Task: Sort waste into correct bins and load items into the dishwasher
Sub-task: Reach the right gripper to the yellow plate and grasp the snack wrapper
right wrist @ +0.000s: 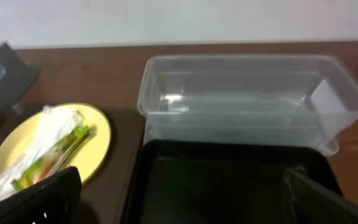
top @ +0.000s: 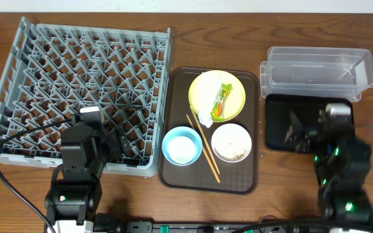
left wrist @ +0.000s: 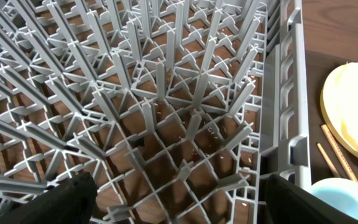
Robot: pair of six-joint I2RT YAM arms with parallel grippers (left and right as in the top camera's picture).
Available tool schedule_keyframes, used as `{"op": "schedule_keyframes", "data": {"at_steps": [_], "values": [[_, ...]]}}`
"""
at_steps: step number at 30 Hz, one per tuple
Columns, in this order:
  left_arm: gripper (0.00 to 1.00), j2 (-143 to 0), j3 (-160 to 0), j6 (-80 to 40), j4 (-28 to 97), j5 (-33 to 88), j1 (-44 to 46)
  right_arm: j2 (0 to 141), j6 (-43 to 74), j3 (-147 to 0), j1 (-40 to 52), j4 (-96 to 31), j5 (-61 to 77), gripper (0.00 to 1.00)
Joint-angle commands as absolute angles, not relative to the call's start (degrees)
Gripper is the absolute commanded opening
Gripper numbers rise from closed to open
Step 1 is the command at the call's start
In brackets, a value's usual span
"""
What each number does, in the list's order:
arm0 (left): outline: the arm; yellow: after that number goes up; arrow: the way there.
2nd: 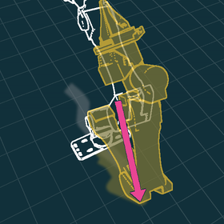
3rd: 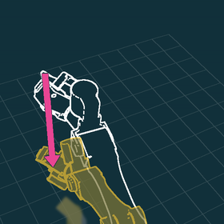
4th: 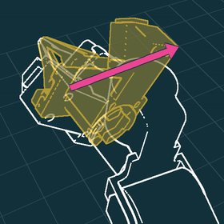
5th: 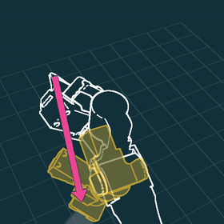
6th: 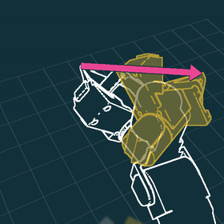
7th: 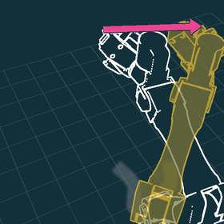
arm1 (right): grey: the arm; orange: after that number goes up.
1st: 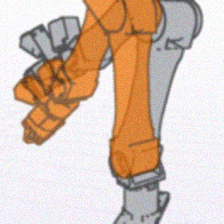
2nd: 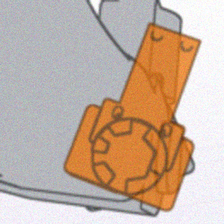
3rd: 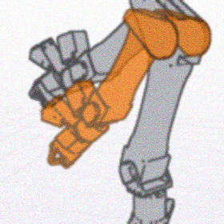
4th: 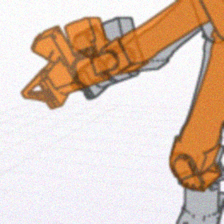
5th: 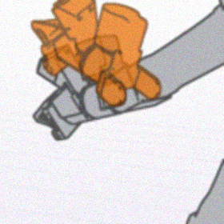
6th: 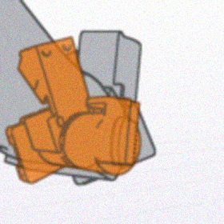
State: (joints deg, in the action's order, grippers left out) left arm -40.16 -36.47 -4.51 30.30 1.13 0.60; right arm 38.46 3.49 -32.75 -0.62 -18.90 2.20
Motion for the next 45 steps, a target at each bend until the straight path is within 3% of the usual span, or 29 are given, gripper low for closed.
{"op": "schedule_keyframes", "data": {"at_steps": [1, 4, 17, 25, 35, 45], "values": [[0.89, -40.18, -37.91, -5.04, 30.68, 1.02, 0.56, 46.48, 4.21, -41.98, -0.14, -23.90, 5.50, 0.99], [0.89, -40.18, -37.91, -5.02, 30.61, 0.99, 0.56, 52.49, 4.21, -48.45, -0.14, -28.84, 6.04, 0.99], [0.89, -40.18, -37.91, -5.02, 30.59, 0.99, 0.56, 61.19, 5.06, -49.10, 1.02, -24.21, 15.75, 0.99], [0.89, -40.18, -37.91, -5.02, 30.48, 0.99, 0.56, 66.70, 6.04, -55.68, 9.82, -26.39, 13.30, 0.99], [0.89, -40.18, -37.91, -5.04, 30.39, 0.99, 0.56, 85.69, 9.47, -75.09, 17.91, -35.62, 9.41, 0.99], [0.89, -40.21, -37.91, -5.04, 30.41, 0.99, 0.56, 102.80, 20.84, -80.36, 22.20, -35.64, 5.80, 0.87]]}}
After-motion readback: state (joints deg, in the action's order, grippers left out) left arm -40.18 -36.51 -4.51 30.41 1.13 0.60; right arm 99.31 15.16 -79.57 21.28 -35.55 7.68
